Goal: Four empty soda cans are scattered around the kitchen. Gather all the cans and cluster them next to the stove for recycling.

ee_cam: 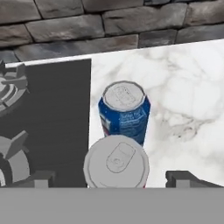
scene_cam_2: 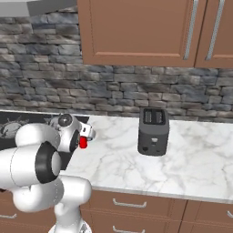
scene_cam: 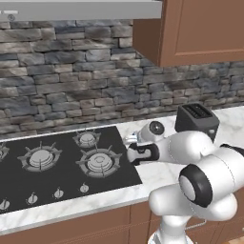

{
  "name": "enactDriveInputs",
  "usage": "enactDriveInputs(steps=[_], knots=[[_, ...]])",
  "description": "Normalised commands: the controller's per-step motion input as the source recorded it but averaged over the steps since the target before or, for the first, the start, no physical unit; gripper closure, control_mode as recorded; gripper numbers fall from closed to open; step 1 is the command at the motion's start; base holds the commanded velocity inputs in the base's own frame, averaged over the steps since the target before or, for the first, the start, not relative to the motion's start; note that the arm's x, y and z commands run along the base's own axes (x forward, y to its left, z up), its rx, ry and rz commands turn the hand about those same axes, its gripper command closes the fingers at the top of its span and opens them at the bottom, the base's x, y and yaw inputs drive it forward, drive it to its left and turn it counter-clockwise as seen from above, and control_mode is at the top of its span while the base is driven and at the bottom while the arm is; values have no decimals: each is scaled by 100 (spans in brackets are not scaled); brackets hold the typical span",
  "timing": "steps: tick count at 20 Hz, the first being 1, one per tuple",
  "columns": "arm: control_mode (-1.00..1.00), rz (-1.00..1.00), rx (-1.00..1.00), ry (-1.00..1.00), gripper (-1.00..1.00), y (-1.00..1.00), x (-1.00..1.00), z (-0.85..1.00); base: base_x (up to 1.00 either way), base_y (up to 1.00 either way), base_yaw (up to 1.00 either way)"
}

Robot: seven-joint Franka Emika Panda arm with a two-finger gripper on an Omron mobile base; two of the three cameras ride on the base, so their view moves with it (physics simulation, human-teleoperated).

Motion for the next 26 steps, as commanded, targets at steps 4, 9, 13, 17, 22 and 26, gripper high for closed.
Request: enactDriveInputs(steps=[4,9,13,17,22,26], knots=[[-100,-2,0,0,-100,0,-20,55,0,0,0],[-100,-5,0,0,-100,0,-35,75,0,0,0],[-100,-6,0,0,-100,0,-34,81,0,0,0],[-100,-8,1,0,-100,-14,-44,74,0,0,0],[-100,-2,4,0,-100,-56,-45,31,0,0,0],[-100,0,2,0,-100,-77,-41,1,0,0,0]])
